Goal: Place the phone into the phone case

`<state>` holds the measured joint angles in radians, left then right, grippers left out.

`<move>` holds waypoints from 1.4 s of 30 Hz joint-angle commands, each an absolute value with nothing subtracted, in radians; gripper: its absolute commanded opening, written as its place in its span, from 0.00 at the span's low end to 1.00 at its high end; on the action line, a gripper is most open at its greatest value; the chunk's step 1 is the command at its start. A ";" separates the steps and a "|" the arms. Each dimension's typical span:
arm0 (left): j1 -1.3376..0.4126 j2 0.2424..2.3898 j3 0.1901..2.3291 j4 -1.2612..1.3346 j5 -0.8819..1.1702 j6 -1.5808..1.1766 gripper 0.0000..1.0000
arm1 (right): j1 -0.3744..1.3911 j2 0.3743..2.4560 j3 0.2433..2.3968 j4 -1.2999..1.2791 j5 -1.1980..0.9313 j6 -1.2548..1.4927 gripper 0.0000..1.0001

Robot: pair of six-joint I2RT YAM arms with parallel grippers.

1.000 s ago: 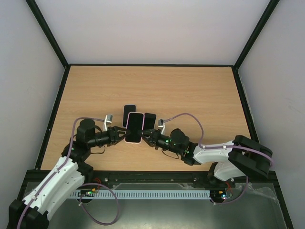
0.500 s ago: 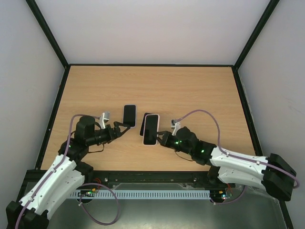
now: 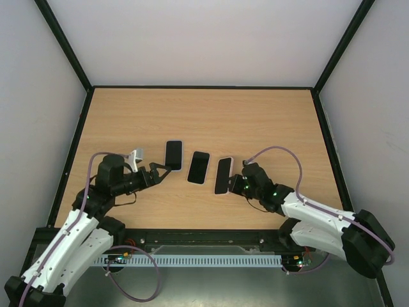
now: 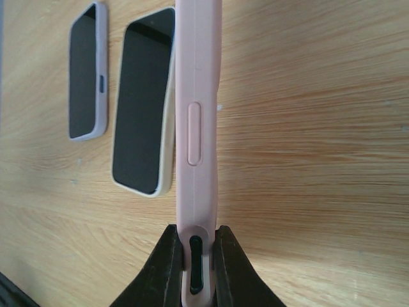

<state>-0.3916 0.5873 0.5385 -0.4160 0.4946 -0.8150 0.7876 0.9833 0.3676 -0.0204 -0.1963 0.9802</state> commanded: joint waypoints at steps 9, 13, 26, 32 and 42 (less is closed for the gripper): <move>-0.387 0.545 0.589 -0.487 0.449 -0.785 1.00 | 0.723 1.110 0.346 0.115 -0.290 0.937 0.05; -0.387 0.529 0.591 -0.493 0.439 -0.793 1.00 | 0.705 1.143 0.335 0.131 -0.290 0.935 0.10; -0.387 0.523 0.649 -0.578 0.306 -0.799 1.00 | 0.702 1.051 0.367 -0.063 -0.178 0.946 0.43; -0.387 0.522 0.697 -0.603 0.233 -0.768 1.00 | 0.702 0.908 0.469 -0.229 -0.108 0.927 0.72; -0.387 0.600 0.956 -0.677 0.103 -0.661 1.00 | 0.702 0.724 0.806 -0.497 -0.003 0.817 0.98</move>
<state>-0.3916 0.5671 0.8566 -0.6353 0.1711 -0.7284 0.7059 0.7765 0.6743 -0.3355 -0.0910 0.8829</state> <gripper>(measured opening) 0.995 0.975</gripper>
